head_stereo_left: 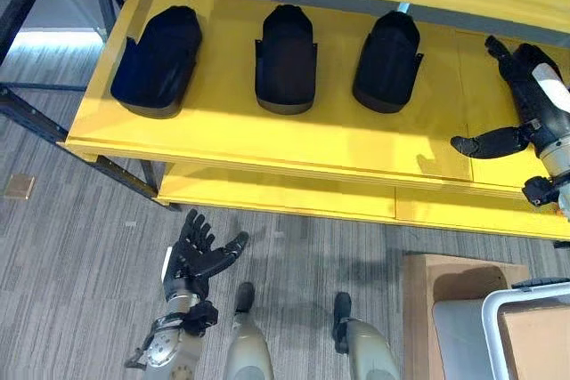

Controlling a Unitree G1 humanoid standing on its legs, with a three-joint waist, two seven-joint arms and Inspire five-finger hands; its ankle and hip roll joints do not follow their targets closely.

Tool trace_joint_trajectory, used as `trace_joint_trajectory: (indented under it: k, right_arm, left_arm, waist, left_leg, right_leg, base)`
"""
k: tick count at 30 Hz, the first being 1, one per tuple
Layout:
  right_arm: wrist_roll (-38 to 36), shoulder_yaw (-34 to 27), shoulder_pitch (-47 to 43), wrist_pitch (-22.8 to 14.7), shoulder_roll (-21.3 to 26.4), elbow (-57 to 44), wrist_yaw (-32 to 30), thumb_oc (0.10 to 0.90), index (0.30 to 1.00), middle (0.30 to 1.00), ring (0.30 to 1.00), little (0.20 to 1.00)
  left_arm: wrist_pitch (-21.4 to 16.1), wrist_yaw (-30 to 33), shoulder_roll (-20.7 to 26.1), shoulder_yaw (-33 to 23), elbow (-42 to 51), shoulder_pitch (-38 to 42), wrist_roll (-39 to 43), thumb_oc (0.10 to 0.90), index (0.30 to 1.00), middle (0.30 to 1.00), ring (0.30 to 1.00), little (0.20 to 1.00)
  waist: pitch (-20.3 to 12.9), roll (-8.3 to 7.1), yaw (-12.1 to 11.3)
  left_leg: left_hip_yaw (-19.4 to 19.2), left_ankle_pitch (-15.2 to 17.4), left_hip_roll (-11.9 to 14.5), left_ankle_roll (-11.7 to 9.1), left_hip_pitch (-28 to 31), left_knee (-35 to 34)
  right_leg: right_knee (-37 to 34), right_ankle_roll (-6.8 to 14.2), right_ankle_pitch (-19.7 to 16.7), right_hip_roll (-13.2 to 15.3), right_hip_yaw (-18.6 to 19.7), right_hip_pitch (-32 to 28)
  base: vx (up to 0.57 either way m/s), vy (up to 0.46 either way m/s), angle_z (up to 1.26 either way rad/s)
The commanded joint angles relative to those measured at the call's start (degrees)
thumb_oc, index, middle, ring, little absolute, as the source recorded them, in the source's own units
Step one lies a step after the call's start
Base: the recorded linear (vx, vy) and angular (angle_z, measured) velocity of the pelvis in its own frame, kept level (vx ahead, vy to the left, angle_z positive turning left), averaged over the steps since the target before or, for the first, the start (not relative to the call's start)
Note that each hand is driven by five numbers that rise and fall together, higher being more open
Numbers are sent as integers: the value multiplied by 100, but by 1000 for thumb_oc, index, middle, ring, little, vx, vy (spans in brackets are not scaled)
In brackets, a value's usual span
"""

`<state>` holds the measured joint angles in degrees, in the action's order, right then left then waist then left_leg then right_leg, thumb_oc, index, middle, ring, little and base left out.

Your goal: Move parts from the plastic box to the shelf.

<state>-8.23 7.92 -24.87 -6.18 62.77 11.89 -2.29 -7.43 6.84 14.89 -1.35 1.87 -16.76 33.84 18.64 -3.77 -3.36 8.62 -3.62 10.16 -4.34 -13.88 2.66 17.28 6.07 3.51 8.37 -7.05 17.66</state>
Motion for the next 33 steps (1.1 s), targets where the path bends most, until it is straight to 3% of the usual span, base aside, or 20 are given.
trace_joint_trajectory:
  k: [1, 5, 8, 15, 19, 30, 33]
  right_arm:
    - [-478, 432, -1447, -186, 572, 326, -70, 900, 1000, 1000, 1000, 1000]
    - [-828, 1431, -2565, -172, 768, 1208, 47, 900, 1000, 1000, 1000, 1000]
    - [-1190, 1811, -3059, -144, 802, 1673, 110, 900, 1000, 1000, 1000, 1000]
    - [-1365, 2377, -3887, -103, 947, 2424, 137, 900, 1000, 1000, 1000, 1000]
    - [-1439, 2889, -4830, -88, 1029, 3080, -10, 900, 1000, 1000, 1000, 1000]
    - [-1480, 3538, -5809, -62, 1048, 3486, -143, 900, 1000, 1000, 1000, 1000]
    - [-1438, 3872, -6183, -36, 832, 3601, -113, 900, 1000, 1000, 1000, 1000]
  left_arm:
    - [-581, -135, 499, -60, 855, 24, 213, 900, 1000, 1000, 1000, 1000]
    - [-626, -145, 554, -31, 894, 17, 316, 900, 1000, 1000, 1000, 1000]
    - [-642, -148, 568, -43, 901, 8, 385, 900, 1000, 1000, 1000, 1000]
    - [-693, -121, 546, 6, 856, 55, 565, 900, 1000, 1000, 1000, 1000]
    - [-720, -105, 590, 80, 805, 93, 599, 900, 1000, 1000, 1000, 1000]
    - [-755, -21, 564, 155, 730, 175, 662, 900, 1000, 1000, 1000, 1000]
    - [-768, 64, 599, 95, 746, 214, 677, 900, 1000, 1000, 1000, 1000]
  waist:
    - [-41, -199, -203]
    - [104, -135, -288]
    - [204, -73, -342]
    - [330, 26, -449]
    - [399, 94, -526]
    - [508, 196, -554]
    - [575, 157, -613]
  left_leg:
    - [-223, 32, 211, -118, 461, -283]
    - [-152, -14, 183, -137, 353, -257]
    - [-74, -44, 158, -154, 221, -202]
    - [11, -141, 143, -175, 62, -228]
    - [55, -239, 181, -204, -37, -328]
    - [114, -315, 191, -223, -149, -430]
    - [114, -262, 225, -215, -219, -391]
  right_leg:
    - [-334, 112, -48, 267, -104, -317]
    - [-268, 96, -42, 288, -158, -243]
    - [-169, 77, -10, 303, -198, -151]
    - [-18, 61, 42, 336, -288, 22]
    - [169, 39, 131, 332, -328, 245]
    - [496, -9, 314, 325, -336, 569]
    - [567, -18, 294, 262, -240, 825]
  base:
    - [-33, 11, 4]
    - [-26, 7, 11]
    - [-33, -2, 12]
    - [-2, -14, 9]
    - [13, -24, 5]
    - [31, -34, 6]
    - [21, -34, -3]
